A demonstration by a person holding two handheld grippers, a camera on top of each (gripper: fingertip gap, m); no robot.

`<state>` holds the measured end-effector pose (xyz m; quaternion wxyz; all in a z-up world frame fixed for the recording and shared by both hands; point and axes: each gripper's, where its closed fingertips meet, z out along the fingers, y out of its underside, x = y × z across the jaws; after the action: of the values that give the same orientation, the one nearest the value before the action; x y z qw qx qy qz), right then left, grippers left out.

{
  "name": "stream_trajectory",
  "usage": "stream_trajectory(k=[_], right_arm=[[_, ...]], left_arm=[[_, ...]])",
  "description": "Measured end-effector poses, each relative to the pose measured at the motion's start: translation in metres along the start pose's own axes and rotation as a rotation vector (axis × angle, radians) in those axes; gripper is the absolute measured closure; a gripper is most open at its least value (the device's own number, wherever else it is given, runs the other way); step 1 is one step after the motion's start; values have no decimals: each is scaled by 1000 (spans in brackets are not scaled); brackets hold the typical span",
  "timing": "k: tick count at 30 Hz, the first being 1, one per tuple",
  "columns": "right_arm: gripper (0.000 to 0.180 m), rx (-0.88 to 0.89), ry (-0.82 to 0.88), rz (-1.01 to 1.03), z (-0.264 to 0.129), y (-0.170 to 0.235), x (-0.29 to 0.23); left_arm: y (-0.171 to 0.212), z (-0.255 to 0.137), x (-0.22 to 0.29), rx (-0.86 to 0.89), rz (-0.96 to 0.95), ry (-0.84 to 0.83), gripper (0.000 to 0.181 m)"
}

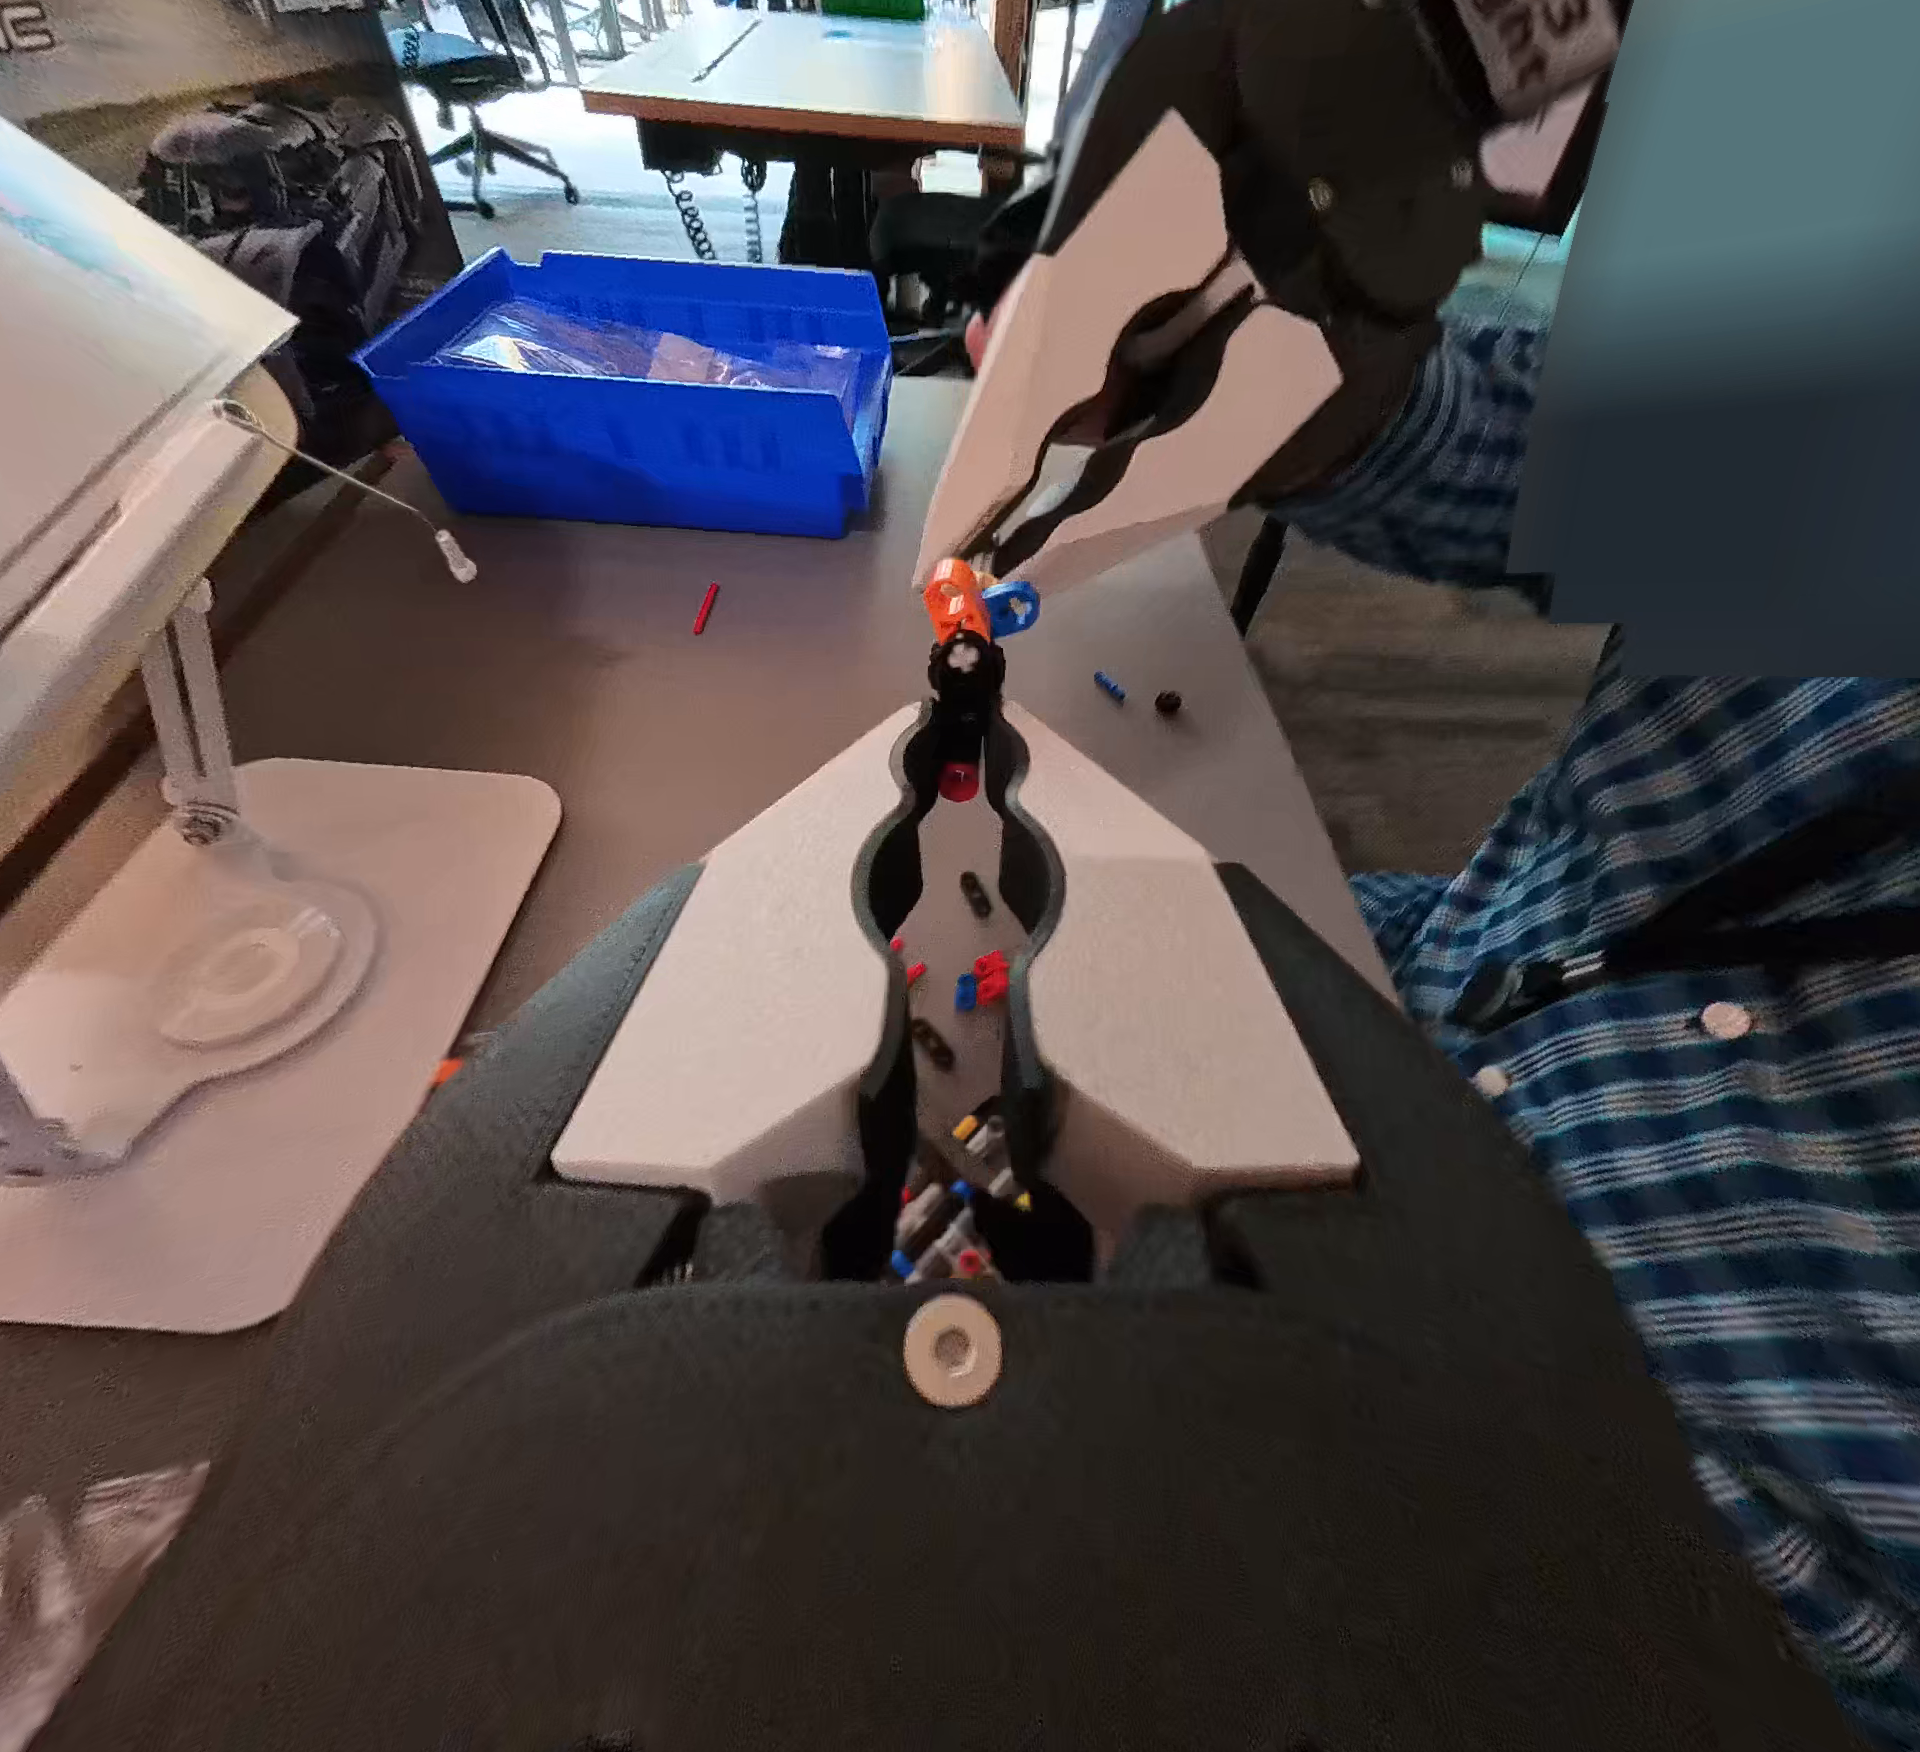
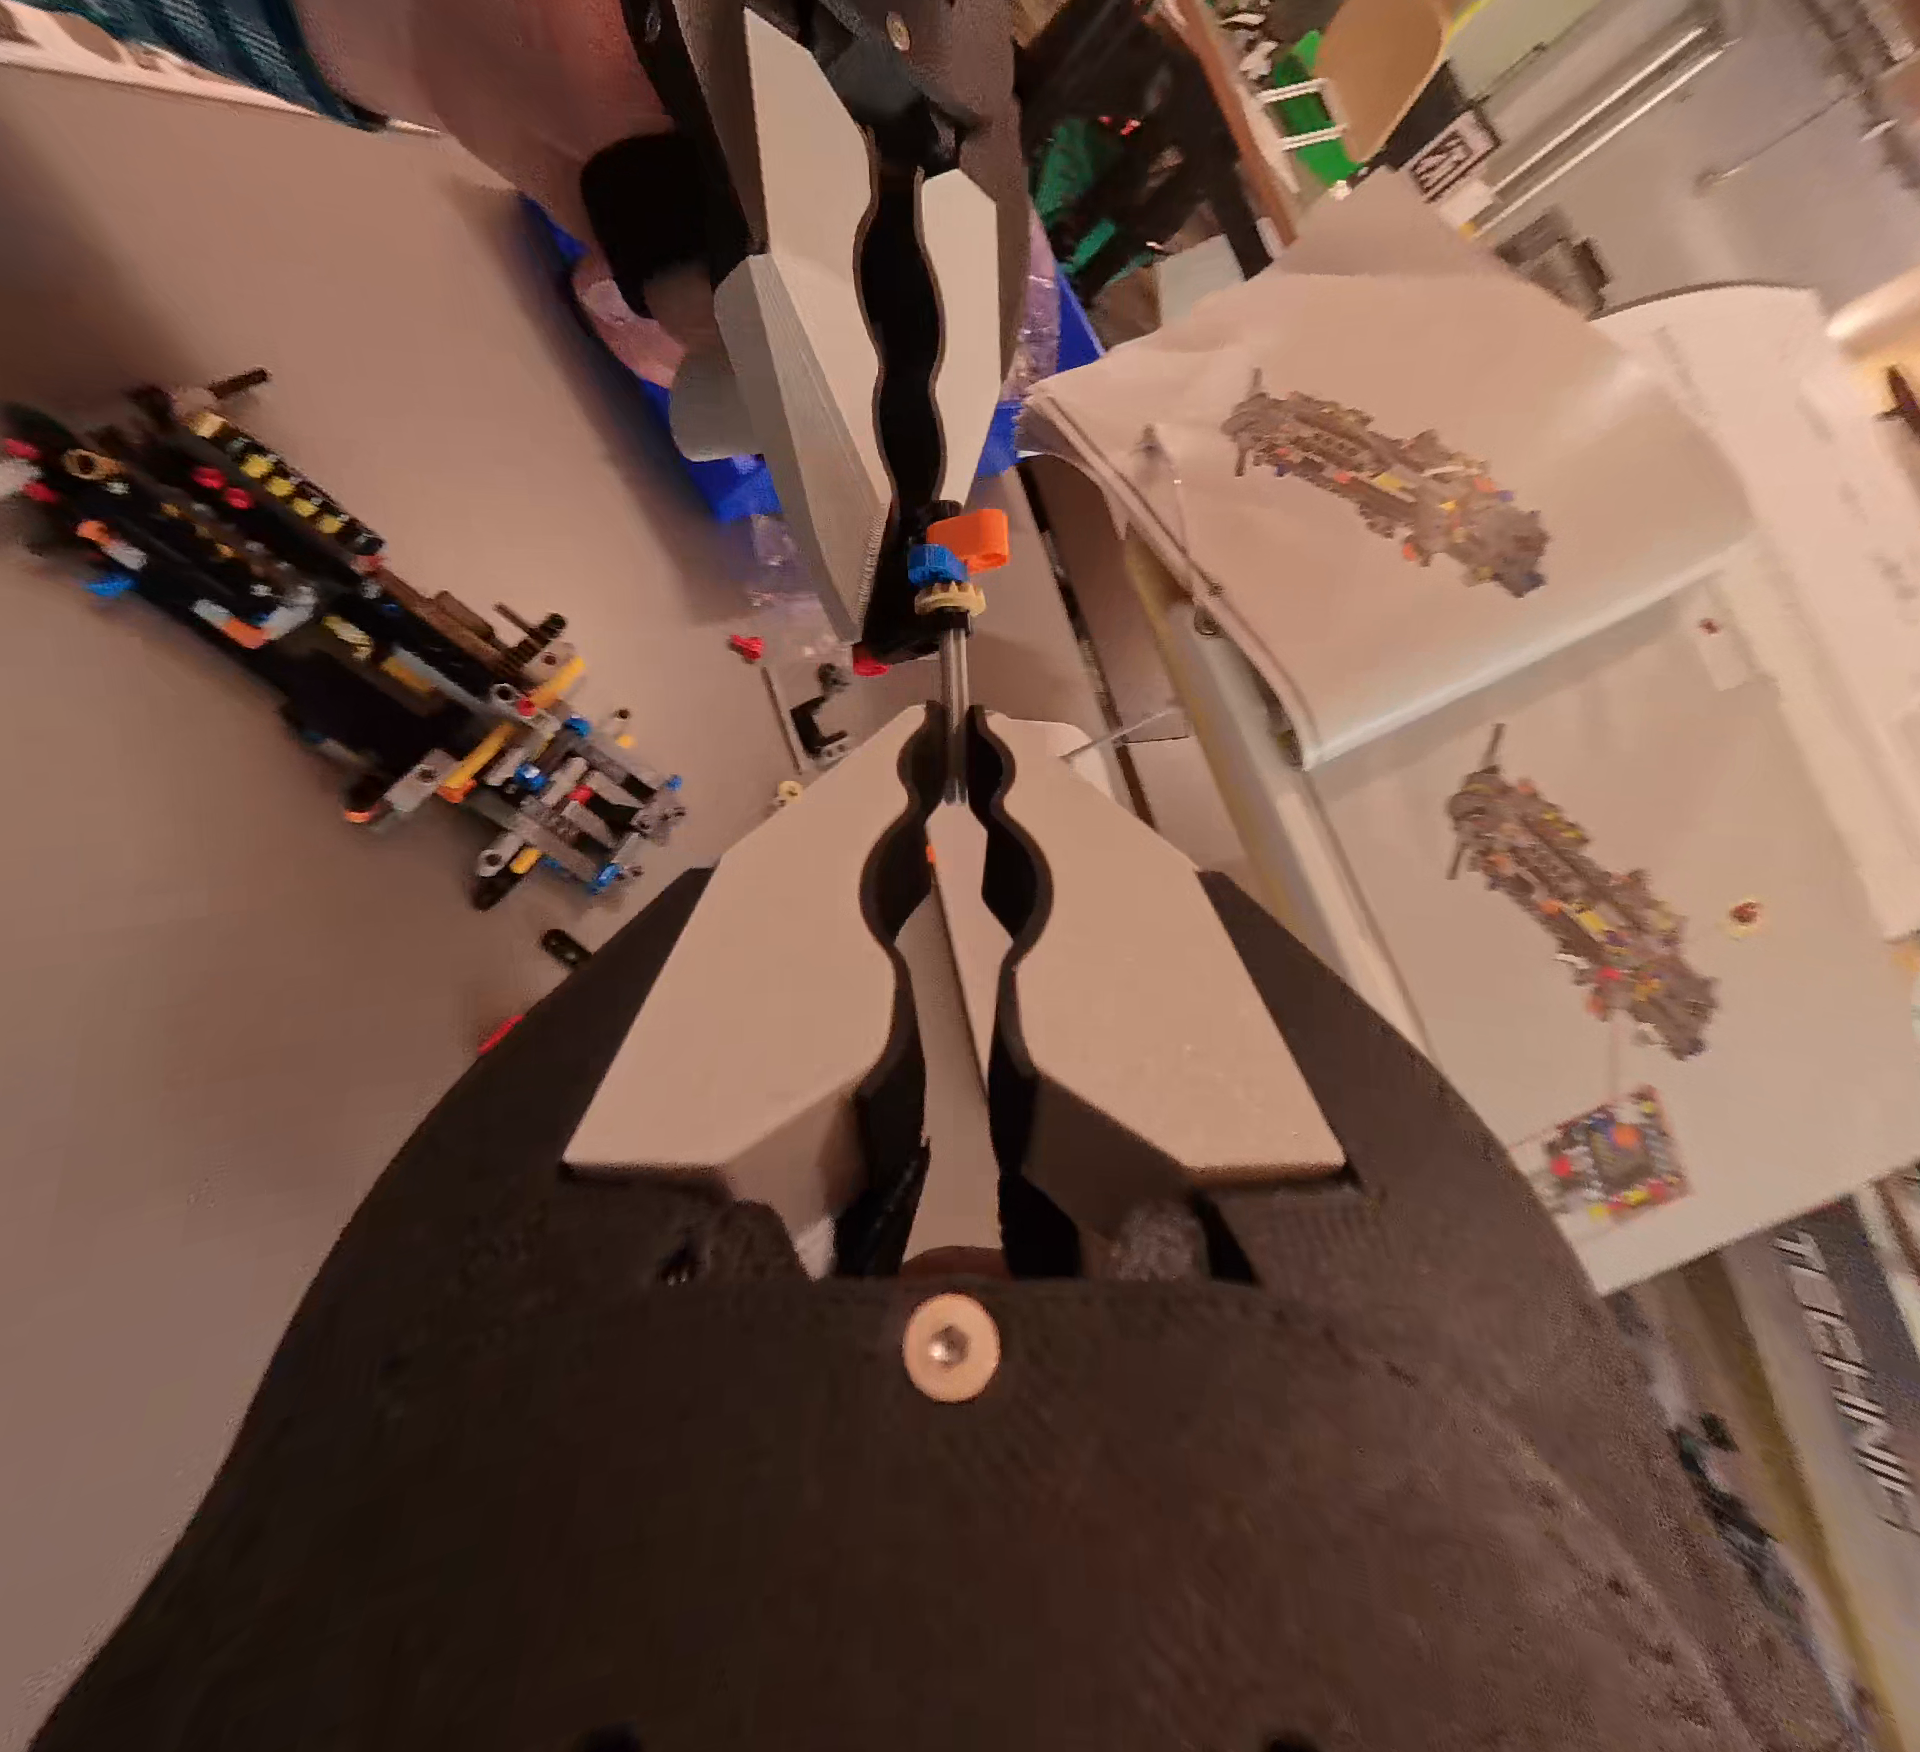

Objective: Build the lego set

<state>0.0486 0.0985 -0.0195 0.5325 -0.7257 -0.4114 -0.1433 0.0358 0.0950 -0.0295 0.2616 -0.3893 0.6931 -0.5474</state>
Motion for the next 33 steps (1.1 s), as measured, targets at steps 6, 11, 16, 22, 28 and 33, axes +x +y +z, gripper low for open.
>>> stream_trajectory(k=[6,11,16,22,28,33], right_arm=[[179,-67,193,-212,3,-1,13],[179,-95,272,-326,5,-1,18],[174,-60,247,-272,8,-1,21],[167,-38,170,-142,7,4,21],[167,122,-12,187,-1,-6,21],[149,307,-258,529,-10,-20,16]], left_arm=[[-6,-2,-5,84,-186,42,174],[-7,-3,-8,114,-216,42,175],[-7,-3,-11,123,-197,19,175],[-10,-6,-13,145,-220,41,175],[-16,-6,-7,178,-185,73,175],[-25,-5,4,205,-94,113,175]])
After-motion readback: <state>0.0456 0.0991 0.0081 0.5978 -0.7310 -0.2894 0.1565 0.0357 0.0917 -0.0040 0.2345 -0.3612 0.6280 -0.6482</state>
